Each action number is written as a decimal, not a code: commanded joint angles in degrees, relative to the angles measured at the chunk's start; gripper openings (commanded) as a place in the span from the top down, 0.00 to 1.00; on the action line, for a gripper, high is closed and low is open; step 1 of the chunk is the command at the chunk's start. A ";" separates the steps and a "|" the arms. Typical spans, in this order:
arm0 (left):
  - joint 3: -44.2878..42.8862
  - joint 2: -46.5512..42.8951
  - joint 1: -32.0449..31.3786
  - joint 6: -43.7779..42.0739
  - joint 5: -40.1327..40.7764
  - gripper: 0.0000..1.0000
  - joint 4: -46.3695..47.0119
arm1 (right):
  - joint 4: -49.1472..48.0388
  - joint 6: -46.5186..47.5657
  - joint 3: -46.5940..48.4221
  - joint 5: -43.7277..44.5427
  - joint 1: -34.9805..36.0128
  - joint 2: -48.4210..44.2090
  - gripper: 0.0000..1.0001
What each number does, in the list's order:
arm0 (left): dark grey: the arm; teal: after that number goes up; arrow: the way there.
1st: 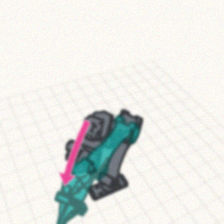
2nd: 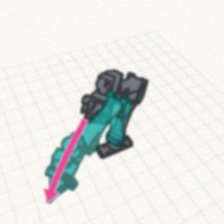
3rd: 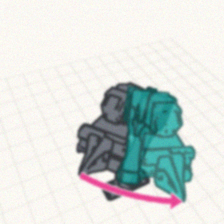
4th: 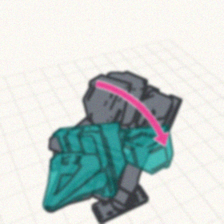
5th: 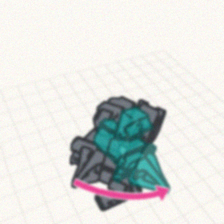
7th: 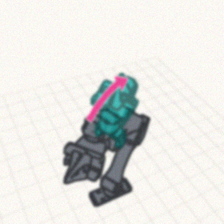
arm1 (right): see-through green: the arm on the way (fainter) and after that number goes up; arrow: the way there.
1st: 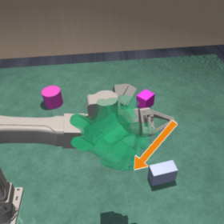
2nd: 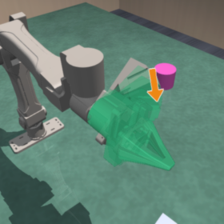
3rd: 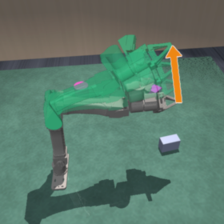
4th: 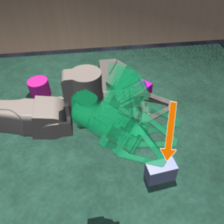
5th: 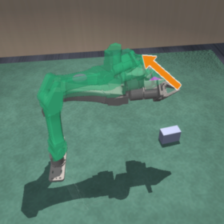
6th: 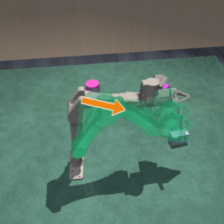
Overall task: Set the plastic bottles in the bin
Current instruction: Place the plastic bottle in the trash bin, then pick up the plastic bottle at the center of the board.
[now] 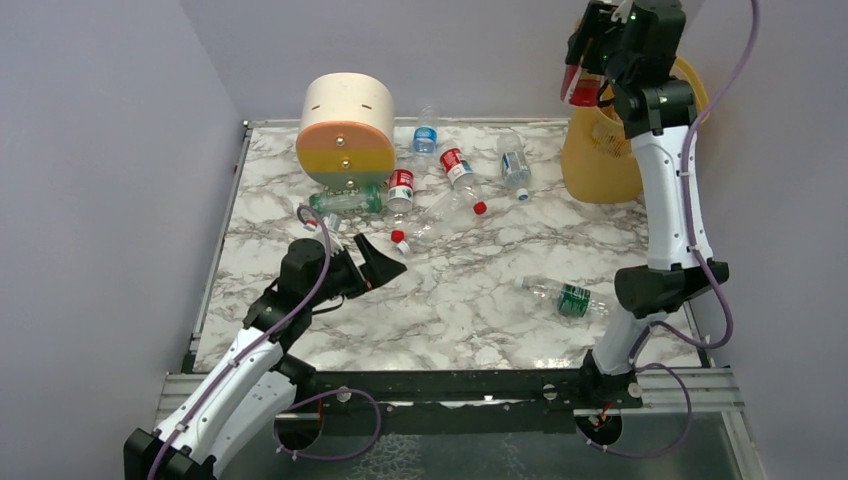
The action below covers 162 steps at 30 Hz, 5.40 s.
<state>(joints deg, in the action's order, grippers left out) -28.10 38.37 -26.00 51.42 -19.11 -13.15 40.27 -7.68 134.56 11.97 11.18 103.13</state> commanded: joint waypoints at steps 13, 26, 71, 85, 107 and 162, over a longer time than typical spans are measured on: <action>-1.89 4.07 -0.24 -1.64 -2.30 0.01 2.95 | -13.09 -8.57 -4.38 6.12 -16.06 0.69 0.41; -2.23 3.89 -0.24 -1.58 -2.16 0.01 3.21 | -11.77 -10.97 -4.13 7.09 -17.42 6.13 0.38; -34.62 52.98 -28.80 -32.84 7.72 0.01 13.07 | 1.75 -13.51 -27.17 -32.70 -11.49 -31.05 0.01; -60.65 78.65 -38.00 -53.76 9.50 0.01 12.43 | 4.39 -14.06 -28.11 -43.36 -11.44 -35.89 0.01; -69.00 91.06 -40.75 -61.43 7.95 0.01 9.43 | 1.15 -15.00 -36.09 -47.77 -11.44 -38.97 0.01; -17.88 39.75 -40.70 -37.18 32.21 0.45 13.22 | -7.66 -19.28 -49.66 -49.43 -11.45 -38.21 0.01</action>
<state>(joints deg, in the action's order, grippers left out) -47.27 82.08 -66.72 10.09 9.13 0.75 35.57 -25.96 86.85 -35.92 -0.10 64.20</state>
